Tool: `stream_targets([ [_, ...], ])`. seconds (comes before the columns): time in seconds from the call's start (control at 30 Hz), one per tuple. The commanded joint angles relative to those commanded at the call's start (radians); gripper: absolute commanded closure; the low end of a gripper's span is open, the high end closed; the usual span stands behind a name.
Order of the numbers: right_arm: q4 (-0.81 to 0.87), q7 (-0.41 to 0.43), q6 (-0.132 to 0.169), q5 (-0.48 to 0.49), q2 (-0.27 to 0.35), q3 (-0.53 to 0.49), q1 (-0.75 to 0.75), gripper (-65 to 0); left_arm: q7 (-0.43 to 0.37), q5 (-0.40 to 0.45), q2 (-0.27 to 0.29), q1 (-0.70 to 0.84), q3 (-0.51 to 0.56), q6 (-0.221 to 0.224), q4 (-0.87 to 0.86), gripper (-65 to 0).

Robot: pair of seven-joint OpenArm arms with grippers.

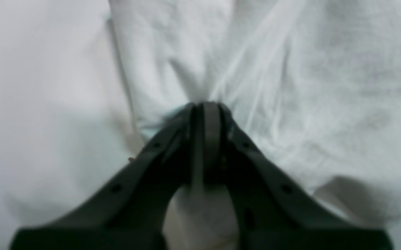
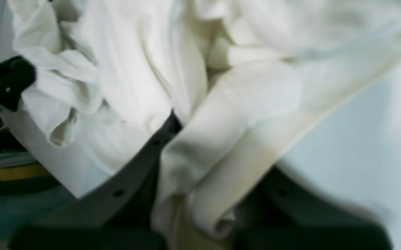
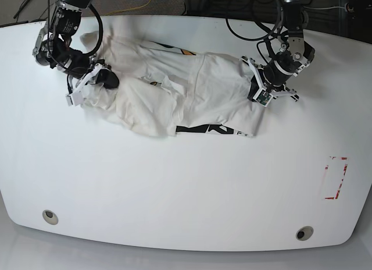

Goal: Layout the t-shirt on the table in an organized manner, then fold the t-shirt properly
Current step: 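Grasp the shirt end with the right gripper and lift it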

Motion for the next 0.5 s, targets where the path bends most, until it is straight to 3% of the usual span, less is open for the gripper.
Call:
stream_targets([
  [0.07, 0.051, -0.015, -0.018, 0.003, 0.0, 0.0, 0.0, 0.0, 0.0, 0.0, 0.0, 0.0, 0.0, 0.0, 0.0, -2.9],
  [0.3, 0.169, -0.071, -0.021, 0.006, -0.052, -0.009, 0.0, 0.0, 0.0, 0.002, 0.0, -0.003, 0.0, 0.0, -0.002, -2.9],
  [0.5, 0.261, -0.08, -0.021, 0.006, -0.092, -0.107, -0.003, 0.0, 0.002, 0.002, 0.002, -0.005, 0.012, 0.0, -0.003, -2.9],
])
